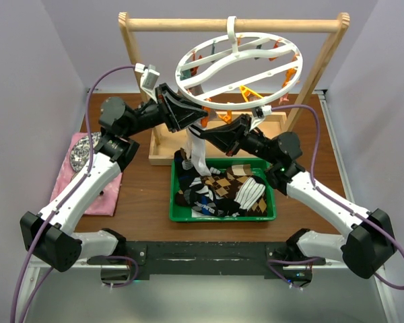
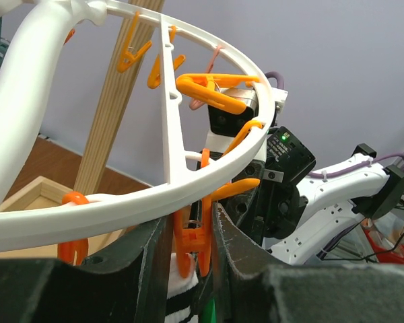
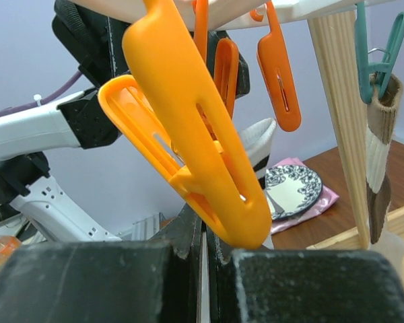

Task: Clip the socks to the hanger
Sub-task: Clamp the sock onto the hanger.

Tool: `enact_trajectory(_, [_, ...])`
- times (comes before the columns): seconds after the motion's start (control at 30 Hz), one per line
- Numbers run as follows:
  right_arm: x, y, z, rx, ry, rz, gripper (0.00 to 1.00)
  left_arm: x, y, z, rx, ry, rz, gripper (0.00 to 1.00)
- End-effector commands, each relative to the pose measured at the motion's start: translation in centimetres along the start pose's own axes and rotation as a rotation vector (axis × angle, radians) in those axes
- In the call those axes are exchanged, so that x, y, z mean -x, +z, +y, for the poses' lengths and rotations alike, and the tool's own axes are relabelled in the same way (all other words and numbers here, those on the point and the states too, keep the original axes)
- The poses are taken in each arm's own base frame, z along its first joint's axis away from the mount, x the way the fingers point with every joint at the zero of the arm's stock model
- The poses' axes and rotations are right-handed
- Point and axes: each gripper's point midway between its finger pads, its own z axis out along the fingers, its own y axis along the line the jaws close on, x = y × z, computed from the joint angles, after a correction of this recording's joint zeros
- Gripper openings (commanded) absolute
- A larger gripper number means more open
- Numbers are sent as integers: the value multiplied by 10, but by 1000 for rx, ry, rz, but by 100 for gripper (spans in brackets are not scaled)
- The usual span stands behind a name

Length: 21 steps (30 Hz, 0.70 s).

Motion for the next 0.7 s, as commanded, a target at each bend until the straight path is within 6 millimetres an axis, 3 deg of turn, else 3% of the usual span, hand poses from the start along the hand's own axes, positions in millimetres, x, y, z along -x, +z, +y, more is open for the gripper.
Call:
enact_trajectory(0.0, [36,2,18,30,-97,-77,0,-6,-4,-13,-41,17,42,13])
enact_trajectory(0.13, [34,2,17,32,-92,-71,0,-2,-4,-9,-17,27,29,23])
enact_trajectory(0.23, [31,1,17,29,-91,-64,0,0,-5,-5,7,34,21,45])
enact_trajectory(0.27, [30,0,15,24,-90,-63,0,1,-6,-5,11,36,19,58])
enact_trajectory(0.33, [28,-2,13,11,-92,-58,0,1,-6,-3,21,40,14,62])
enact_trajectory(0.4, [25,-3,12,1,-92,-50,0,2,-7,-1,29,39,10,80])
enact_trajectory(0.43, [25,-3,12,-3,-96,-50,0,3,-7,0,35,41,5,97])
enact_trajectory(0.67, [21,-7,5,-50,-91,-36,2,11,-7,4,58,54,-20,100])
